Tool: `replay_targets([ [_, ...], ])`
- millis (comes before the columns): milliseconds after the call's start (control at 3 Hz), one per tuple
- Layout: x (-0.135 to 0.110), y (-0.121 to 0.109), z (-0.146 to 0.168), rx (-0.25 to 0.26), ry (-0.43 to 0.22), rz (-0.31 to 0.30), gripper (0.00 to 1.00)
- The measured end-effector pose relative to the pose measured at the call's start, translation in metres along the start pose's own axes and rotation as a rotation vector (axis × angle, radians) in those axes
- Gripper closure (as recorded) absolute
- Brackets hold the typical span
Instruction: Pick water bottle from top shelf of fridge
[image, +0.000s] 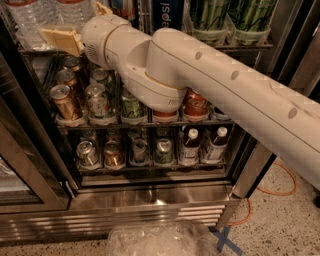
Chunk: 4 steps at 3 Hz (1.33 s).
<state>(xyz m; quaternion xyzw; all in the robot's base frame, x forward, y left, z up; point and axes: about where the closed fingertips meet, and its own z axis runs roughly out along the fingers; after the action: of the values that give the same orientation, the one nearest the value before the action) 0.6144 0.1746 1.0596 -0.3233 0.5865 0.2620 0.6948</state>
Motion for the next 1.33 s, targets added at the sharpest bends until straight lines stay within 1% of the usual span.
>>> replay_targets([
  [667, -0.0005, 0.0008, 0.0046, -0.003, 0.003, 0.006, 0.19],
  [1000, -0.0005, 0.0008, 0.0046, -0.003, 0.003, 0.006, 0.38],
  [1333, -0.0005, 0.0009, 0.0047, -0.003, 0.003, 0.006, 0.61],
])
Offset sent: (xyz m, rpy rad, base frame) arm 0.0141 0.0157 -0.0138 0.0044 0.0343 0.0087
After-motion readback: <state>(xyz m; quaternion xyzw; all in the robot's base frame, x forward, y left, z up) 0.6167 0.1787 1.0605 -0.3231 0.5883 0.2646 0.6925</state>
